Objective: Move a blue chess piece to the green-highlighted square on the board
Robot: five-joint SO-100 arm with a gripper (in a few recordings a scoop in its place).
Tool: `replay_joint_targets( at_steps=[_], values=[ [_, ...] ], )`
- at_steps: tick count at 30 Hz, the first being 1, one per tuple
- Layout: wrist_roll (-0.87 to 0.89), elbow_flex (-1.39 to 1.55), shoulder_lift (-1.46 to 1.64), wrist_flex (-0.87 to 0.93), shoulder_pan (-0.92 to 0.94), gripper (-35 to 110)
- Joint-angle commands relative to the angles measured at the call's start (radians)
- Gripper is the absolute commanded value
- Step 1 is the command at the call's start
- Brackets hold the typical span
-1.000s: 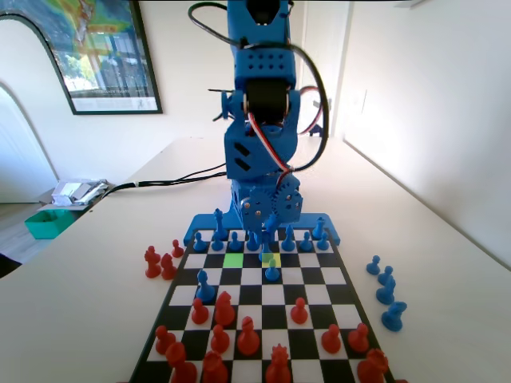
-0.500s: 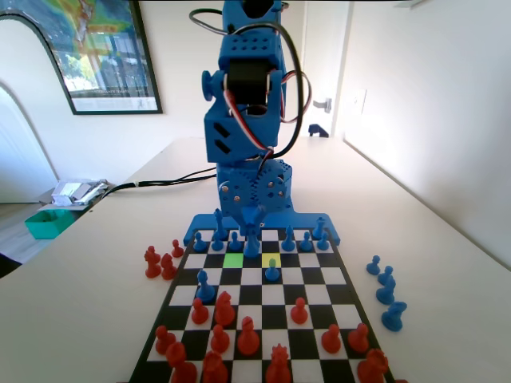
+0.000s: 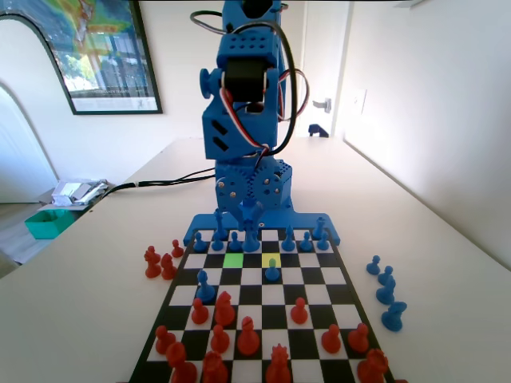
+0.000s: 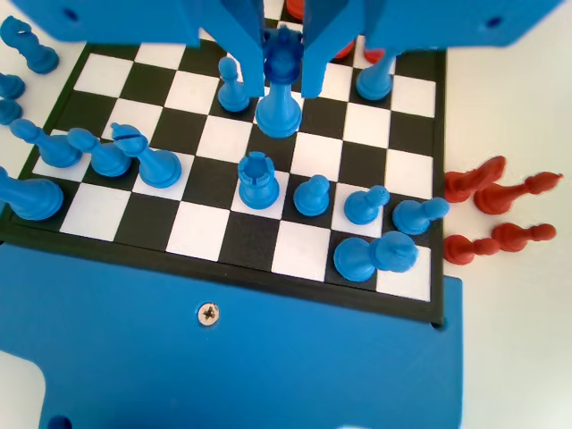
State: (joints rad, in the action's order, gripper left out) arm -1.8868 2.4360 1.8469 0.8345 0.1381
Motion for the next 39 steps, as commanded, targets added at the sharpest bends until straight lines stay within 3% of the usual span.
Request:
replay_joint_targets(
  at_steps=[1,39],
  values=[
    [-0.011,-0.028,0.072,0.025,0.028,1],
    [-0.026,0.003,0.11,-0.002,0.089,1]
  ],
)
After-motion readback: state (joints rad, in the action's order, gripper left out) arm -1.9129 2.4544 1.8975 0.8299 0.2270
